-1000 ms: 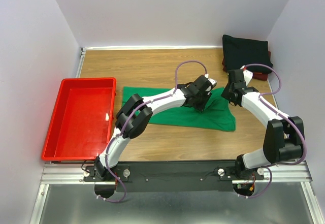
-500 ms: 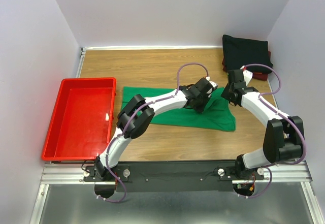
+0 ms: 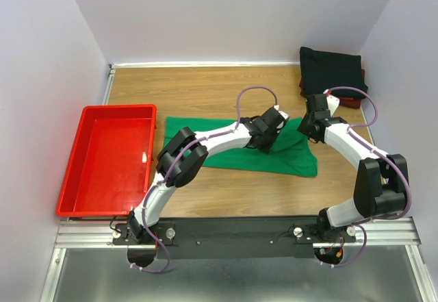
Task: Fold and stack the t-shirts
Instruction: Fold the tshirt
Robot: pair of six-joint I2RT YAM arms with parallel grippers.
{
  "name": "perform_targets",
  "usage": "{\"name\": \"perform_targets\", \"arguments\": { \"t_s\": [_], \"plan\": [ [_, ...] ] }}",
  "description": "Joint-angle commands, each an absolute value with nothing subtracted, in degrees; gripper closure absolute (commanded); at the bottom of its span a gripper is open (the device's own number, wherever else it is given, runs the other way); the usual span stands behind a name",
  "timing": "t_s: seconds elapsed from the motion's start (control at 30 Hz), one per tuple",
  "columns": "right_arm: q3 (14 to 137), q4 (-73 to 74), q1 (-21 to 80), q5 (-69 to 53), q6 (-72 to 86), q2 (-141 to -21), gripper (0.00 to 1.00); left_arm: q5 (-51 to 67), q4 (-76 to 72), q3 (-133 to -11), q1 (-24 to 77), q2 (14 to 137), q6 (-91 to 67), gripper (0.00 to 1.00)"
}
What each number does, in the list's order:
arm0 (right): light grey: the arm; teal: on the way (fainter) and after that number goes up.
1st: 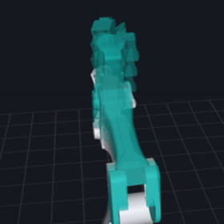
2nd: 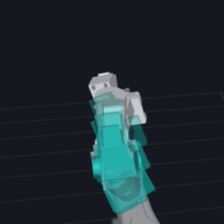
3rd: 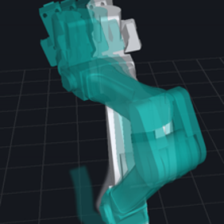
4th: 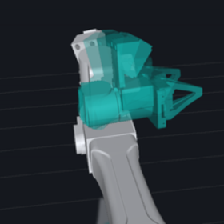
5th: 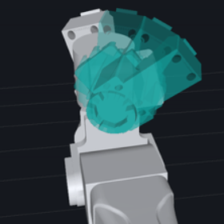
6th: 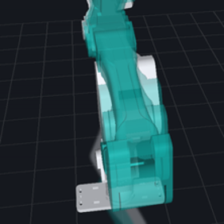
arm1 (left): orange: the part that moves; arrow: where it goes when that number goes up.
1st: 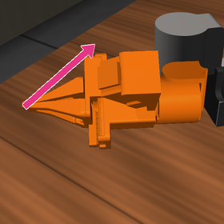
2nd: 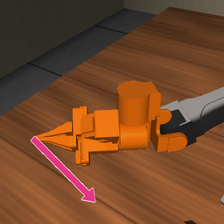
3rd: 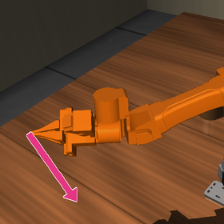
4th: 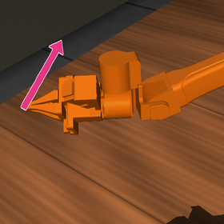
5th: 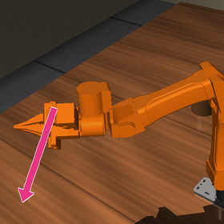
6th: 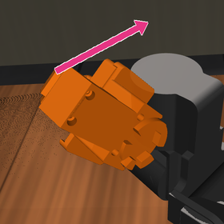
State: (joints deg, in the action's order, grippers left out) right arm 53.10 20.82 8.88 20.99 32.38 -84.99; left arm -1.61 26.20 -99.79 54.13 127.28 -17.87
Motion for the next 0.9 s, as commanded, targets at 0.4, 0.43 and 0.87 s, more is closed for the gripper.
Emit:
{"name": "perform_targets", "arguments": {
  "t_s": [0.4, 0.43, 0.87],
  "plan": [
    [49.7, 20.7, 8.5, 16.1, 33.6, -81.7, 0.52, -4.9, 26.9, -97.2, 54.3, 121.8, -18.2, 1.0],
    [48.8, 20.7, 8.5, 15.8, 33.6, -81.2, 0.52, -4.5, 27.0, -97.2, 54.3, 121.8, -18.1, 1.0],
    [45.1, 20.7, 8.6, 11.6, 33.0, -77.3, 0.53, -3.3, 26.6, -94.2, 54.0, 119.1, -18.4, 0.91]
  ]
}}
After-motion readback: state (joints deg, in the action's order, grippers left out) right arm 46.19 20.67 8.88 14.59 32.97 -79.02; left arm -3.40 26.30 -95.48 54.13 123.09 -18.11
